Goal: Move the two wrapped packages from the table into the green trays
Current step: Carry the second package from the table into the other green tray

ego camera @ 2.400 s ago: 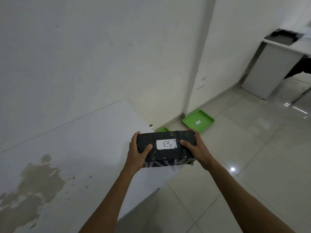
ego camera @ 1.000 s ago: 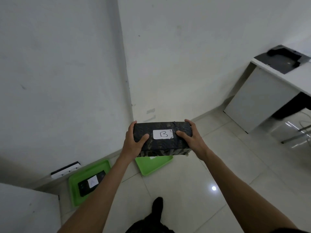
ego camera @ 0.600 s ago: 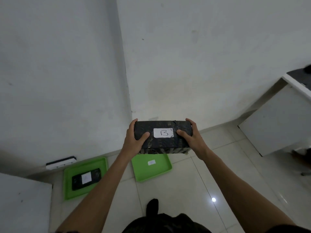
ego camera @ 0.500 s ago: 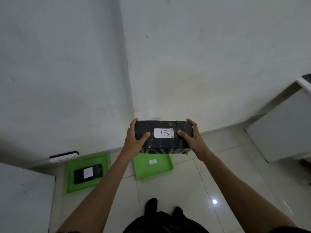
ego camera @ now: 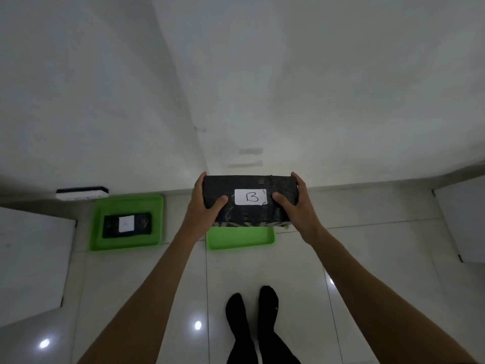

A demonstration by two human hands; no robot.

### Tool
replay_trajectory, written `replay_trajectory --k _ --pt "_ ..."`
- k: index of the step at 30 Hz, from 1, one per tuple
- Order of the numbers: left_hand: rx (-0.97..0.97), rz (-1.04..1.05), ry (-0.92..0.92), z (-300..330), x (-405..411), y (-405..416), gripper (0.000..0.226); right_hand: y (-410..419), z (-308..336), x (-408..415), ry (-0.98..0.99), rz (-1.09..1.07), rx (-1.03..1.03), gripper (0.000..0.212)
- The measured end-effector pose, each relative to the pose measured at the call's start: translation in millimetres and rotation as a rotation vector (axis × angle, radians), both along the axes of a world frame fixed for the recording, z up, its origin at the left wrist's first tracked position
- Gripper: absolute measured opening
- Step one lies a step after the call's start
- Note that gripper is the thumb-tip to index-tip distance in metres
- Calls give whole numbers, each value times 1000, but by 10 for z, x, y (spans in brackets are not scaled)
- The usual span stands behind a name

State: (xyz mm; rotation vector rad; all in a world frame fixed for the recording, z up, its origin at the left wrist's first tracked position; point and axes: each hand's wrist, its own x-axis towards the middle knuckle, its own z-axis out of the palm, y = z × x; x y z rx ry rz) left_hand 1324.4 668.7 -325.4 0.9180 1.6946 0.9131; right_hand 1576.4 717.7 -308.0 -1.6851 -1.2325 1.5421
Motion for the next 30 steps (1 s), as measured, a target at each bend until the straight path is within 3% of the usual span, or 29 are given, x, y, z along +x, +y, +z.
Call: replay_trajectory --k 9,15,23,30 --pt "-115 53 -3 -3187 -23 70 77 151 -3198 -85 -67 -18 -37 79" --pt "-133 27 4 -4684 -35 117 80 237 -4740 -112 -97 11 -58 84" --pt "-181 -16 59 -5336 -1 148 85 345 -5456 -103 -98 63 -103 88" --pt "-287 -134 142 -5034 -101 168 93 448 -5254 -3 -126 192 -179 93"
